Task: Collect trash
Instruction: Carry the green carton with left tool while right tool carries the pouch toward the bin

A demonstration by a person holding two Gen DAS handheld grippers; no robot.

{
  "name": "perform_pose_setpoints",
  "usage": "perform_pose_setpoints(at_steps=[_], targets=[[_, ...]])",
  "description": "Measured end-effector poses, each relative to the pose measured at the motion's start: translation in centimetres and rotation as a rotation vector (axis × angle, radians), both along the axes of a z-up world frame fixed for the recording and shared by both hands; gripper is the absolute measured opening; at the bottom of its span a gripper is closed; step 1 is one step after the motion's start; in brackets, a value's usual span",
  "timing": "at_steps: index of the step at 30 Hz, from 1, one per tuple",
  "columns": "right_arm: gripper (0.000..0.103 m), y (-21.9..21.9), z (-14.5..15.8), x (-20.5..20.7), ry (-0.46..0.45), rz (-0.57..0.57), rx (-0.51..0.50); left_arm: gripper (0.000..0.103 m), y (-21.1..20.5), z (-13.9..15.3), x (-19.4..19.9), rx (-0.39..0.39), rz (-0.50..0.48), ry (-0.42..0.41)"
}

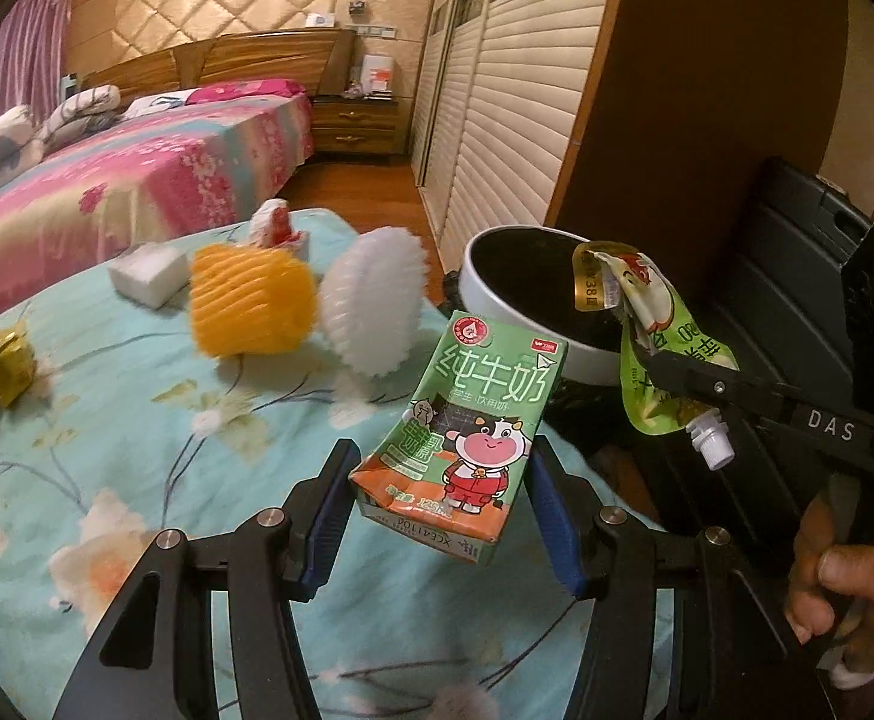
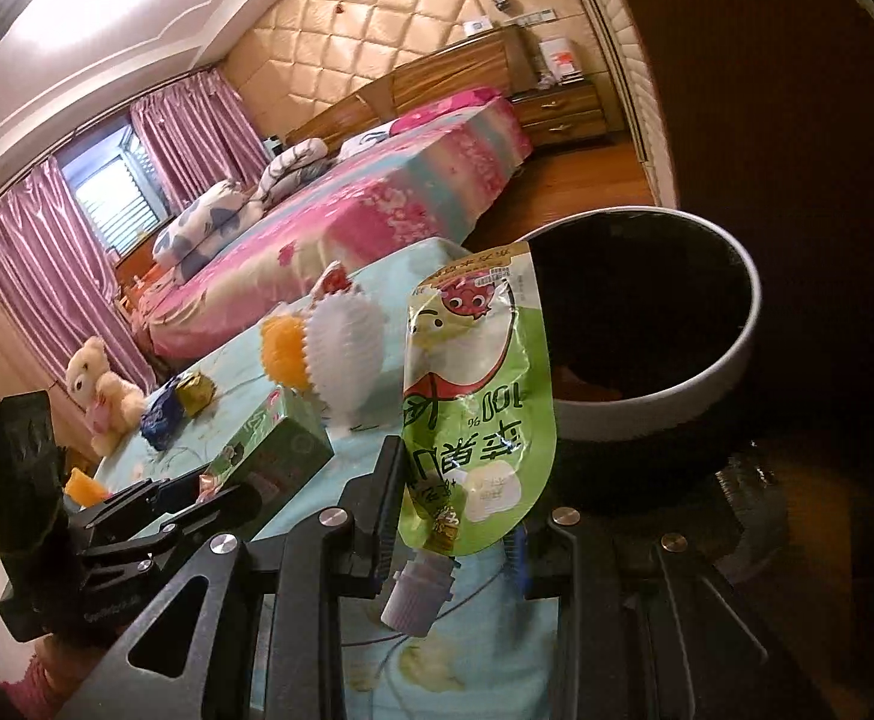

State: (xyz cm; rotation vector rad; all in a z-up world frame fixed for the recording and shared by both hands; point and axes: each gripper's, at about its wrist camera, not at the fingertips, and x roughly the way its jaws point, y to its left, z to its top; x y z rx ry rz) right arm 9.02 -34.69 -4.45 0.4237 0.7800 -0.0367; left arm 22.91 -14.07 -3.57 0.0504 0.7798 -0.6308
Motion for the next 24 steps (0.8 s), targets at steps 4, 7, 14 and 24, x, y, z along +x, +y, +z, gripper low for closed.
perform_pose_setpoints(at_steps=[4, 7, 14, 24], targets=[[0.029, -1.1, -0.3, -0.1, 0.002, -0.018, 0.009, 0.054, -1.4, 0.2, 0.6, 0.008, -0.012, -0.009], [0.029, -2.0, -0.5, 0.1, 0.004, -0.029, 0.018, 0.055, -2.3, 0.3, 1.1, 0.013, -0.019, -0.015], [0.029, -3.9, -0.5, 0.5, 0.001, -0.060, 0.036, 0.054, -4.5, 0.5, 2.2, 0.026, -0.038, -0.025], [0.029, -6.4, -0.8, 2.1, 0.006, -0.102, 0.062, 0.054, -7.3, 0.5, 5.0, 0.051, -0.061, -0.035]])
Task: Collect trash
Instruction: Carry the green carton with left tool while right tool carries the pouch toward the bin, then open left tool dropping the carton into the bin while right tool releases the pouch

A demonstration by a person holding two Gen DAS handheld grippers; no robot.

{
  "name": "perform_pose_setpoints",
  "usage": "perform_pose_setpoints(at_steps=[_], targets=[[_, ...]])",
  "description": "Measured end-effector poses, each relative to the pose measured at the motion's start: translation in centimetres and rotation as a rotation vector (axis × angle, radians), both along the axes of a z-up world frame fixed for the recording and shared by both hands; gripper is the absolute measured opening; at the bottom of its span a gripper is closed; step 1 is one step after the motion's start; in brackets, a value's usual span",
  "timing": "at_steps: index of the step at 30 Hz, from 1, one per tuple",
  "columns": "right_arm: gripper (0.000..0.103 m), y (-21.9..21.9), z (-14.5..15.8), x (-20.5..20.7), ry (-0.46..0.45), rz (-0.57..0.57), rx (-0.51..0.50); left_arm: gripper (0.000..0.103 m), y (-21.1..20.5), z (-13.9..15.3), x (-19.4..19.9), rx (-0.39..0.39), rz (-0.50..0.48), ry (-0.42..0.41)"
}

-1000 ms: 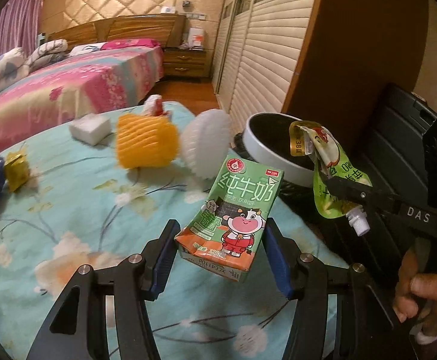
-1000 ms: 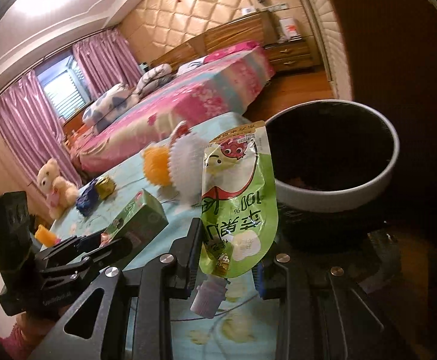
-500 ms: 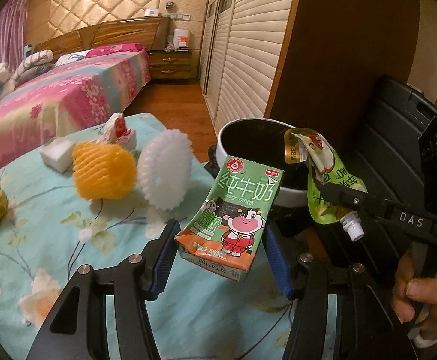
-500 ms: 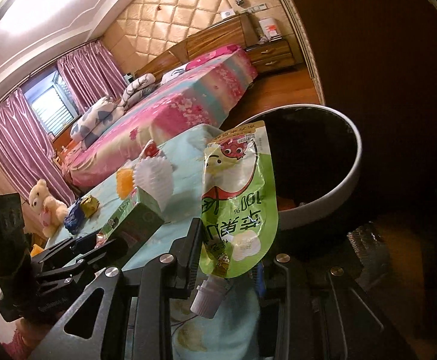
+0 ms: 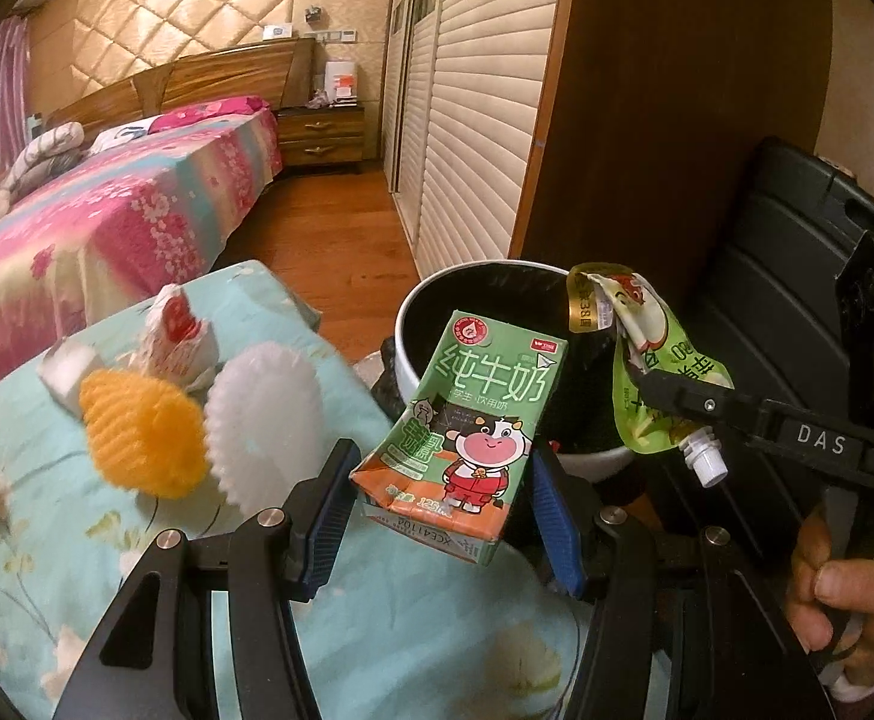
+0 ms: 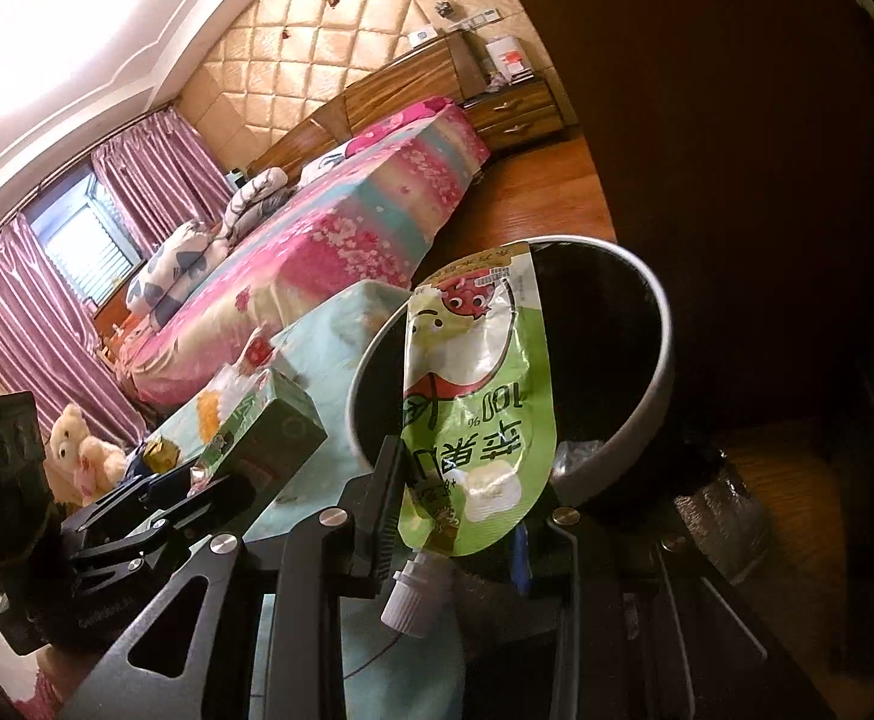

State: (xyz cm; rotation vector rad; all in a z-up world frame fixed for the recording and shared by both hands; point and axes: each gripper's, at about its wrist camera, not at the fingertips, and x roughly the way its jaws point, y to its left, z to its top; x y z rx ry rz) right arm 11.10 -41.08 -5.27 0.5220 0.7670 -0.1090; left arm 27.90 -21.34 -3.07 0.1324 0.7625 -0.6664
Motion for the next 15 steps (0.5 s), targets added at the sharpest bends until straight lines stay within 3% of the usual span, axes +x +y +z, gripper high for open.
perform_pose_setpoints(at_steps=[15], targets=[[0.030, -3.1, -0.8, 2.4, 0.047, -0.016, -0.013, 0.055, -4.2, -0.5, 3.4, 0.036, -0.016, 0.010]])
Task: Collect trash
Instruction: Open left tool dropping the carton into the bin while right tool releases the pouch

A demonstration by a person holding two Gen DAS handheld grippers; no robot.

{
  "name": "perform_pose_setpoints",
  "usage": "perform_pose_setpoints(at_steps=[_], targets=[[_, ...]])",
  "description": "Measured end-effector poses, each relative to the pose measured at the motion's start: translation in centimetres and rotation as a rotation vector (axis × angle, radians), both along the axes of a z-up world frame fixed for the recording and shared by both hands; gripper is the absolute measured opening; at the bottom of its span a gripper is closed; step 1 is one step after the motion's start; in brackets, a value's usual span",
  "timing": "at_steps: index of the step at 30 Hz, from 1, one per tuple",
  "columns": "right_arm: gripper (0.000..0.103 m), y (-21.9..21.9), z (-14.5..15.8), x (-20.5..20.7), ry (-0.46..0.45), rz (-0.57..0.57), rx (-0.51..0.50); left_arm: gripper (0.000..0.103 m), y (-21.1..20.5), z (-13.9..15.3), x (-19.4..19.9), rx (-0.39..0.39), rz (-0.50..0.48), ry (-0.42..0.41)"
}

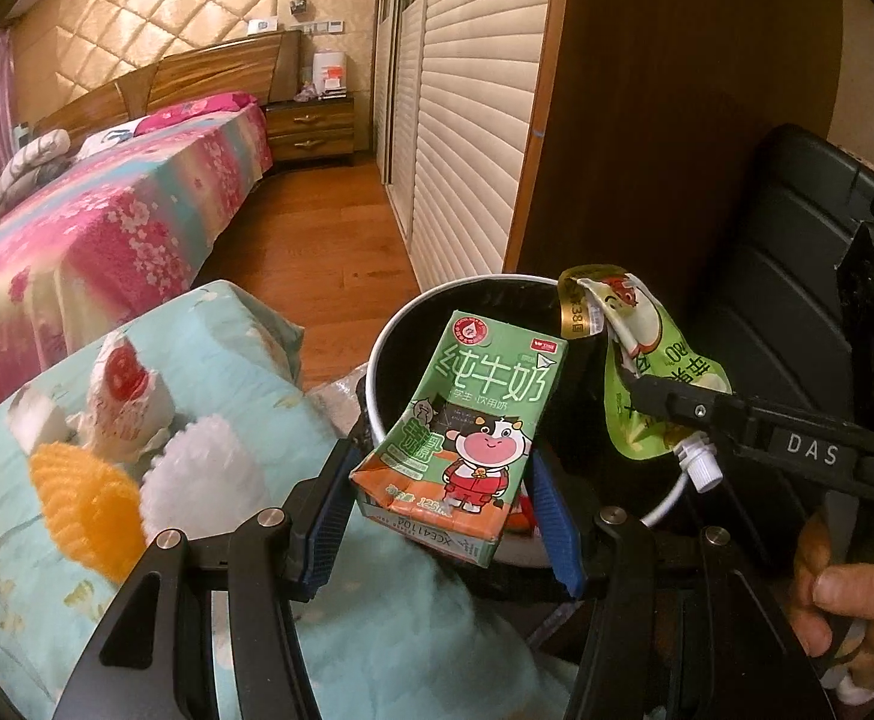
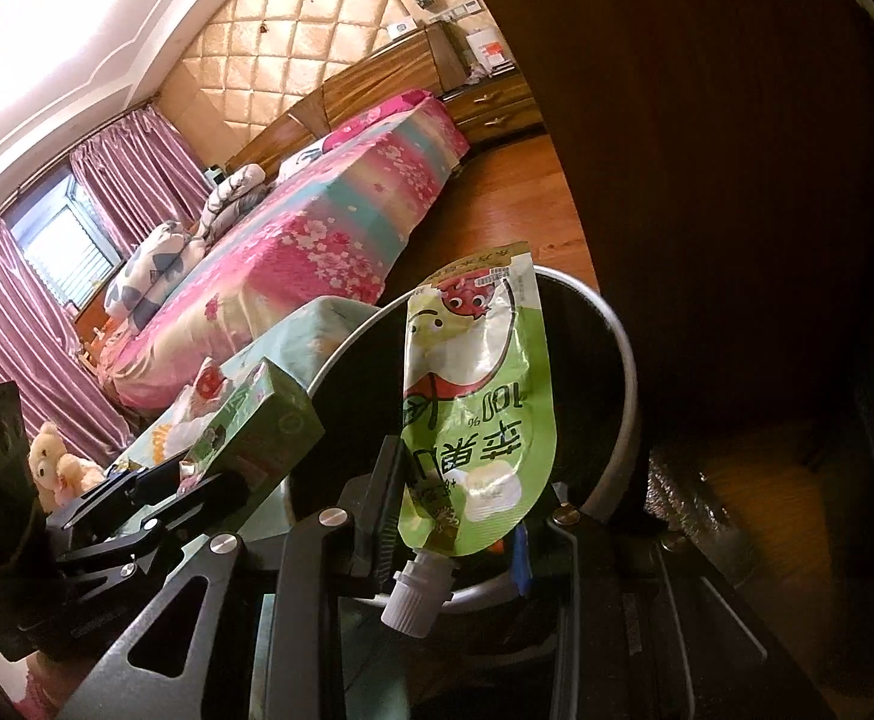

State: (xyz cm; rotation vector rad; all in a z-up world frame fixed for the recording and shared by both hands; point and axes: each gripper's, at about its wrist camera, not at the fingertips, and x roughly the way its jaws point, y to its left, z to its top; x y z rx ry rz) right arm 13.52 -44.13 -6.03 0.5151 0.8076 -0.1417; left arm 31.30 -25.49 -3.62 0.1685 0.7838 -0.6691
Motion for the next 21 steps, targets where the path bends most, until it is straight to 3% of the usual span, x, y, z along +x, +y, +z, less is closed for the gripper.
perform_pose_setpoints(at_steps=[14, 21], targets=[[0.030, -1.1, -0.6, 1.1, 0.043, 0.011, 0.005, 0.055, -1.6, -0.3, 1.7, 0.010, -0.002, 0.004], [0.035, -1.5, -0.7, 1.2, 0.053, 0.001, 0.022, 0.056, -1.8, -0.2, 1.6, -0.002, -0.004, 0.011]])
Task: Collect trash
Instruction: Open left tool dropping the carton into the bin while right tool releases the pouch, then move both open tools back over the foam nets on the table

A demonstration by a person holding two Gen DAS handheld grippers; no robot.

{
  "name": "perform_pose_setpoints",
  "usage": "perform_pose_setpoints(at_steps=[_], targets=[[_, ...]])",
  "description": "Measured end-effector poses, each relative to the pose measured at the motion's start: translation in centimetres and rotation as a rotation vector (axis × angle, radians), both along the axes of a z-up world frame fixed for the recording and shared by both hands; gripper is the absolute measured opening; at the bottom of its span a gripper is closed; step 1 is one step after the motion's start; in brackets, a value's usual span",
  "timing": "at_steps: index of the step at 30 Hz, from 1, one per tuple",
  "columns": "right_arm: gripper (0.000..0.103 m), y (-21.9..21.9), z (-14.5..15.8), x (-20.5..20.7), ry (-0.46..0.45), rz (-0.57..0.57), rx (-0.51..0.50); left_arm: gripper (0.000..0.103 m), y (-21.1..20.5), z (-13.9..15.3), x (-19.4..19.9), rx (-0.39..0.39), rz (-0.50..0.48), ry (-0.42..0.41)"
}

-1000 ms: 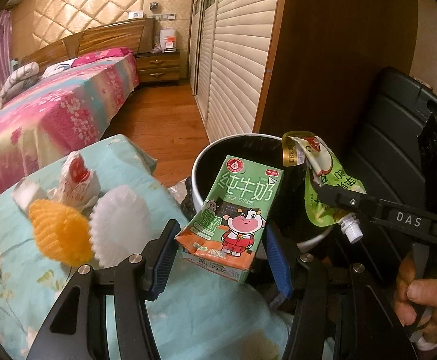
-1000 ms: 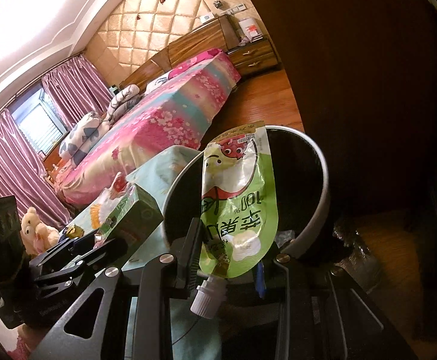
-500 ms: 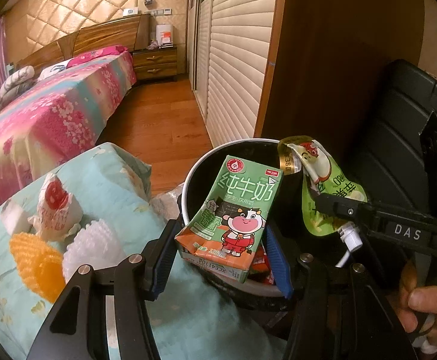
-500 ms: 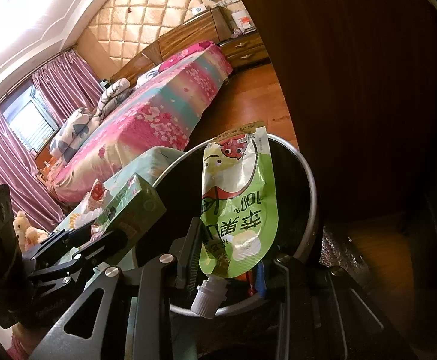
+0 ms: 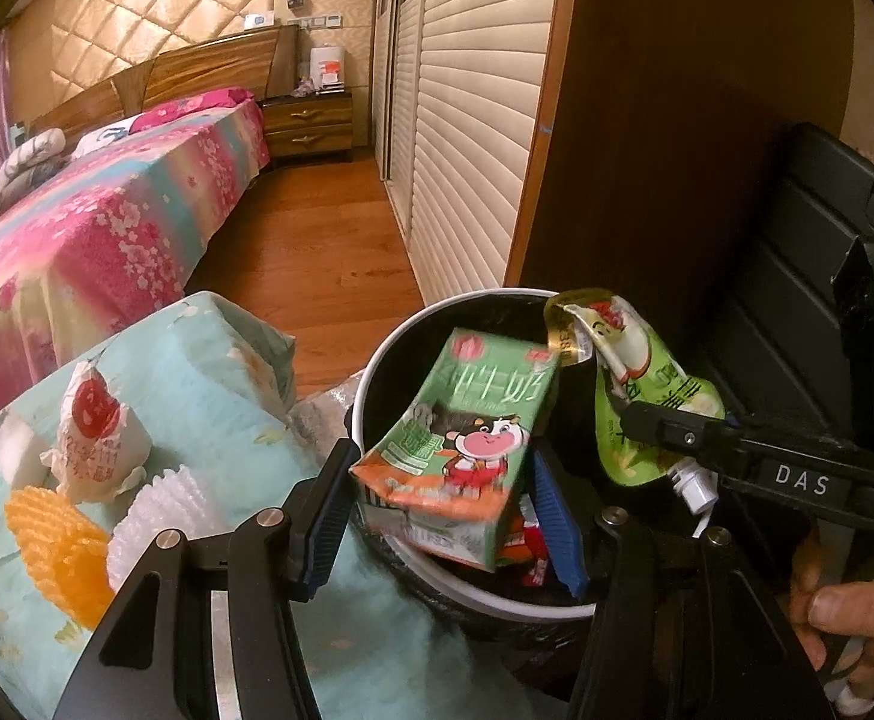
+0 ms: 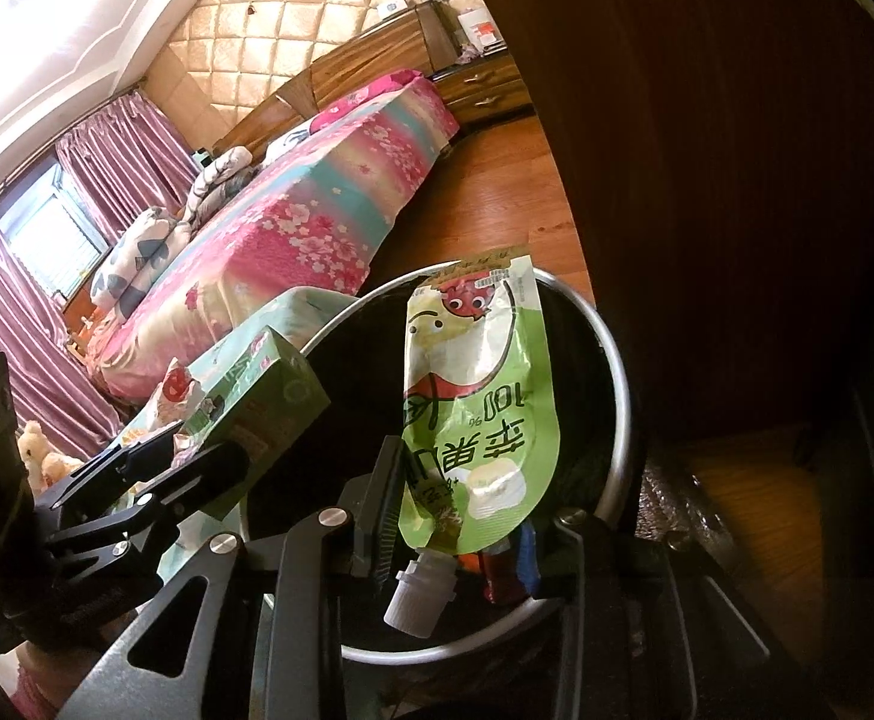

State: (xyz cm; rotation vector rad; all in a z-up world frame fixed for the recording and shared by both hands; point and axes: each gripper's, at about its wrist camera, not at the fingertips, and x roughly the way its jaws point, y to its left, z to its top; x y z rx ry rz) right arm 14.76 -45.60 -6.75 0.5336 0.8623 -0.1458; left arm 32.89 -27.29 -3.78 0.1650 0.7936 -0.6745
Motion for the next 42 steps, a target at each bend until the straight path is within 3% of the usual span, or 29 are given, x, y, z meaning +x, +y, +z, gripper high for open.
perform_pose_setpoints(at_steps=[4, 16, 28, 42], targets=[[0.052, -0.3, 0.3, -0.4, -0.013, -0.015, 0.021, 0.060, 0.4, 0.3, -0.2, -0.020, 0.009, 0.008], [0.070, 1.1, 1.3, -1.8, -0.061, -0.024, 0.031, 0.062, 4.4, 0.2, -3.5, -0.066, 0.049, 0.019], [0.075, 6.5, 2.7, -2.2, -0.097, 0.055, -0.002, 0.062, 11.3, 0.0, -6.7, -0.094, 0.167, 0.042], [0.076, 12.6, 1.5, -1.3, -0.077, 0.177, 0.011, 0.063, 17.0, -0.6, -7.8, -0.085, 0.305, 0.074]])
